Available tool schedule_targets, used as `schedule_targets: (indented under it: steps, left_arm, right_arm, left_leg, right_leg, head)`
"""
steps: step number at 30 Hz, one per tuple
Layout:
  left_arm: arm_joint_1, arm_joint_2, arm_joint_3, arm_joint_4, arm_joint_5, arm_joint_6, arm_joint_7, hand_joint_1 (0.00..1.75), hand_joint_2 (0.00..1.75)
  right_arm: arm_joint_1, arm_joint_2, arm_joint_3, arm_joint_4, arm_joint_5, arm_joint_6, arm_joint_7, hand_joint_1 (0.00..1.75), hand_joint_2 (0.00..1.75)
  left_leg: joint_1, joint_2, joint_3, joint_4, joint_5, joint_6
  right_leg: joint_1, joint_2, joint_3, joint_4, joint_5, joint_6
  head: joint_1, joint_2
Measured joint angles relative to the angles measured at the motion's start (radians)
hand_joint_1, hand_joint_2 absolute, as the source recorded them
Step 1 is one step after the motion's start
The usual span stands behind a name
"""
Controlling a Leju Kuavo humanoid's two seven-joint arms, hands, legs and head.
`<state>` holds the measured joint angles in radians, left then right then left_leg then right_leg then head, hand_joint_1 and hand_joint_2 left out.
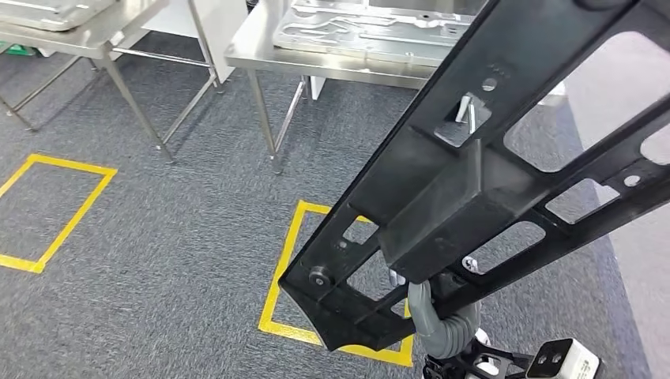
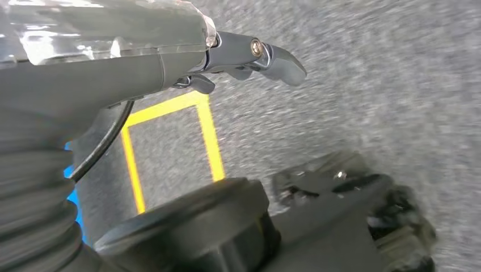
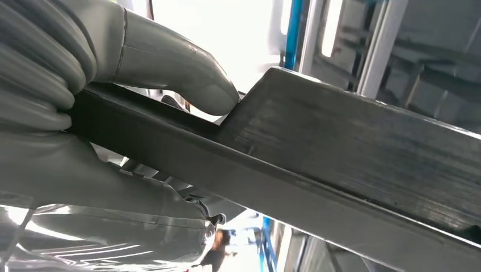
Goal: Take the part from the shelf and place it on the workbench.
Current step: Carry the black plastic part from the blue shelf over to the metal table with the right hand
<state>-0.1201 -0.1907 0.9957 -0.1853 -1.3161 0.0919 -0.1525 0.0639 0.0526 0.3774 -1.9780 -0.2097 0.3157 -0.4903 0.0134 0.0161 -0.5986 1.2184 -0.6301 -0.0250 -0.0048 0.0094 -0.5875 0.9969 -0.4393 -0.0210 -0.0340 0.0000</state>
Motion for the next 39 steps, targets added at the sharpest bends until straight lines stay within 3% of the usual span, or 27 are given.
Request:
schedule_targets:
  steps: [1,2,3,4,6,8,10,11,13,15,16,17,18,19,20,22,24,27,29,31,32,33,34,36,37,39]
  left_arm:
    - [-0.002,0.000,0.000,0.000,0.001,0.000,-0.001,0.00,1.75]
    - [-0.003,0.000,0.000,0.000,0.001,0.000,-0.001,0.00,1.75]
    - [-0.004,0.000,0.000,0.000,0.000,0.000,0.000,0.00,1.75]
    - [-0.003,0.001,0.000,0.000,0.000,0.000,0.000,0.00,1.75]
    - [0.001,0.002,0.000,0.000,-0.002,-0.001,0.001,0.00,1.75]
    - [0.004,0.002,0.000,0.000,-0.003,-0.002,0.001,0.00,1.75]
    - [0.002,0.001,0.000,0.000,-0.003,-0.003,0.001,0.00,1.75]
    - [0.001,0.000,0.000,0.000,-0.003,-0.003,0.001,0.00,1.75]
    - [0.002,-0.002,0.000,0.000,-0.004,-0.002,0.000,0.00,1.75]
    - [0.005,-0.001,0.000,0.000,-0.004,-0.001,0.000,0.00,1.75]
    - [0.007,-0.001,0.000,0.000,-0.003,0.000,0.000,0.00,1.75]
    - [0.008,0.000,0.000,0.000,-0.003,0.001,0.000,0.00,1.75]
    - [0.008,0.000,0.001,0.000,-0.003,0.001,0.000,0.00,1.75]
    - [0.008,0.000,0.001,0.000,-0.003,0.002,0.000,0.00,1.75]
    - [0.008,0.000,0.001,0.000,-0.003,0.003,0.000,0.00,1.75]
    - [0.007,0.000,0.001,0.000,-0.002,0.003,0.001,0.00,1.75]
    - [0.007,0.000,0.001,0.000,-0.001,0.003,0.004,0.00,1.75]
    - [0.005,0.000,0.001,0.000,0.001,0.003,0.008,0.00,1.75]
    - [0.004,0.000,0.001,0.000,0.002,0.002,0.009,0.00,1.75]
    - [-0.002,0.000,0.002,0.000,0.004,0.001,0.009,0.00,1.75]
    - [-0.005,0.001,0.002,0.000,0.005,0.001,0.009,0.00,1.75]
    - [-0.007,0.001,0.002,0.000,0.005,0.001,0.009,0.00,1.75]
    - [-0.008,0.001,0.002,0.000,0.003,0.002,0.010,0.00,1.75]
    - [-0.003,0.001,0.002,0.000,0.000,0.002,0.011,0.00,1.75]
    - [-0.001,0.002,0.002,0.000,-0.002,0.003,0.012,0.00,1.75]
    - [0.002,0.003,0.002,0.000,-0.003,0.003,0.012,0.00,1.75]
  right_arm:
    - [0.001,0.001,0.000,0.000,0.000,0.000,0.001,1.75,1.75]
    - [0.001,0.001,0.000,0.000,0.000,-0.001,0.003,1.75,1.75]
    - [0.002,0.001,0.000,0.000,0.000,-0.001,0.004,1.75,1.75]
    - [0.002,0.001,0.000,0.000,0.000,-0.001,0.005,1.75,1.75]
    - [0.002,0.001,0.000,0.000,0.001,-0.001,0.006,1.75,1.75]
    - [0.002,0.002,0.000,0.000,0.001,-0.001,0.007,1.75,1.75]
    - [0.005,0.002,-0.001,-0.001,0.001,-0.001,0.008,1.75,1.75]
    - [0.007,0.002,-0.001,-0.001,0.001,-0.001,0.007,1.75,1.75]
    - [0.007,0.001,-0.001,-0.002,0.001,-0.003,0.002,1.75,1.75]
    - [0.007,0.001,-0.002,-0.002,0.002,-0.010,-0.007,1.75,1.75]
    - [0.008,0.001,-0.002,-0.002,0.004,-0.015,-0.011,1.75,1.75]
    - [0.009,0.001,-0.004,-0.002,0.006,-0.020,-0.013,1.75,1.75]
    - [0.010,0.001,-0.004,-0.002,0.007,-0.023,-0.015,1.75,1.75]
    - [0.010,0.000,-0.005,-0.002,0.009,-0.024,-0.015,1.75,1.75]
    - [0.010,0.000,-0.005,-0.002,0.010,-0.024,-0.016,1.75,1.75]
    - [0.010,0.000,-0.005,-0.002,0.012,-0.023,-0.018,1.75,1.75]
    - [0.010,0.000,-0.006,-0.002,0.012,-0.024,-0.020,1.75,1.75]
    - [0.009,0.001,-0.008,-0.003,0.012,-0.024,-0.023,1.75,1.75]
    - [0.008,0.001,-0.009,-0.003,0.012,-0.024,-0.024,1.75,1.75]
    - [0.009,0.001,-0.010,-0.002,0.012,-0.024,-0.024,1.75,1.75]
    - [0.009,0.001,-0.011,-0.001,0.012,-0.024,-0.024,1.75,1.75]
    - [0.009,0.001,-0.011,0.000,0.012,-0.025,-0.025,1.75,1.75]
    - [0.009,0.001,-0.011,0.000,0.012,-0.026,-0.025,1.75,1.75]
    - [0.009,0.001,-0.012,0.001,0.012,-0.027,-0.027,1.75,1.75]
    - [0.008,0.001,-0.012,0.001,0.012,-0.027,-0.028,1.75,1.75]
    - [0.007,0.001,-0.012,0.001,0.012,-0.029,-0.029,1.75,1.75]
  left_leg:
    - [0.000,-0.005,-0.029,0.054,-0.014,0.000]
    - [-0.001,-0.007,-0.042,0.073,-0.007,0.000]
    - [-0.001,-0.009,-0.037,0.052,0.021,0.002]
    - [0.000,-0.017,-0.014,-0.008,0.066,0.005]
    - [0.001,-0.061,0.038,-0.142,0.134,0.014]
    - [0.001,-0.091,0.060,-0.202,0.146,0.021]
    - [0.001,-0.076,0.063,-0.212,0.144,0.028]
    - [0.004,-0.065,0.065,-0.216,0.146,0.034]
    - [0.008,-0.042,0.069,-0.224,0.150,0.045]
    - [0.006,-0.021,0.070,-0.225,0.148,0.050]
    - [0.005,-0.011,0.070,-0.225,0.147,0.051]
    - [0.005,-0.003,0.072,-0.225,0.145,0.050]
    - [0.005,0.003,0.074,-0.224,0.143,0.048]
    - [0.006,0.007,0.078,-0.224,0.140,0.046]
    - [0.006,0.010,0.082,-0.224,0.137,0.042]
    - [0.002,0.012,0.087,-0.223,0.131,0.032]
    - [0.000,0.014,0.088,-0.224,0.127,0.020]
    - [0.003,0.011,0.088,-0.209,0.112,0.003]
    - [0.005,0.000,0.042,-0.110,0.062,-0.002]
    - [0.005,-0.005,-0.034,0.032,0.014,-0.005]
    - [0.004,-0.006,-0.060,0.072,0.013,-0.004]
    - [0.004,-0.006,-0.067,0.074,0.034,-0.003]
    - [0.004,-0.006,-0.054,0.034,0.073,0.001]
    - [0.001,-0.008,-0.002,-0.098,0.152,0.012]
    - [-0.002,-0.009,0.023,-0.156,0.167,0.018]
    - [-0.007,-0.009,0.047,-0.206,0.152,0.031]
  right_leg:
    - [0.001,0.013,0.001,0.001,-0.001,-0.001]
    - [0.002,0.028,0.003,0.001,-0.002,-0.001]
    - [0.002,0.043,0.006,0.002,-0.003,-0.001]
    - [0.002,0.059,0.010,0.003,-0.004,0.001]
    - [0.002,0.087,0.012,0.008,-0.008,0.007]
    - [-0.001,0.109,0.003,0.012,-0.007,0.018]
    - [-0.003,0.127,-0.005,0.011,-0.003,0.031]
    - [-0.002,0.117,-0.009,0.016,-0.006,0.037]
    - [0.002,0.064,-0.038,0.076,-0.040,0.046]
    - [-0.002,0.012,-0.105,0.208,-0.100,0.055]
    - [-0.006,0.002,-0.137,0.267,-0.119,0.059]
    - [-0.010,-0.002,-0.154,0.297,-0.119,0.062]
    - [-0.014,-0.005,-0.149,0.285,-0.101,0.065]
    - [-0.017,-0.008,-0.124,0.234,-0.068,0.066]
    - [-0.019,-0.013,-0.085,0.157,-0.033,0.064]
    - [-0.014,-0.024,-0.025,0.041,0.005,0.056]
    - [-0.006,-0.025,-0.014,0.015,0.002,0.043]
    - [-0.010,-0.017,-0.006,0.004,0.000,0.021]
    - [-0.011,-0.014,0.004,-0.004,-0.006,0.007]
    - [-0.006,-0.010,0.011,-0.004,-0.019,-0.004]
    - [-0.003,-0.008,0.018,-0.003,-0.026,-0.006]
    - [0.000,-0.005,0.027,-0.003,-0.033,-0.008]
    - [0.001,-0.002,0.040,-0.003,-0.040,-0.006]
    - [0.004,0.003,0.065,-0.003,-0.054,0.001]
    - [0.006,0.006,0.073,-0.002,-0.061,0.007]
    - [0.007,0.008,0.081,-0.002,-0.068,0.020]
  head:
    - [0.000,0.000]
    - [0.000,0.000]
    - [0.000,0.000]
    - [0.000,0.000]
    - [0.000,0.000]
    - [0.000,0.000]
    - [0.000,0.000]
    - [0.000,0.000]
    - [0.000,0.000]
    - [0.000,0.000]
    - [0.000,0.000]
    - [0.000,0.000]
    - [0.000,0.000]
    - [0.000,0.000]
    - [0.000,0.000]
    - [0.000,0.000]
    - [0.000,0.000]
    - [0.000,0.000]
    - [0.000,0.000]
    - [0.000,0.000]
    - [0.000,0.000]
    - [0.000,0.000]
    - [0.000,0.000]
    - [0.000,0.000]
    - [0.000,0.000]
    - [0.000,0.000]
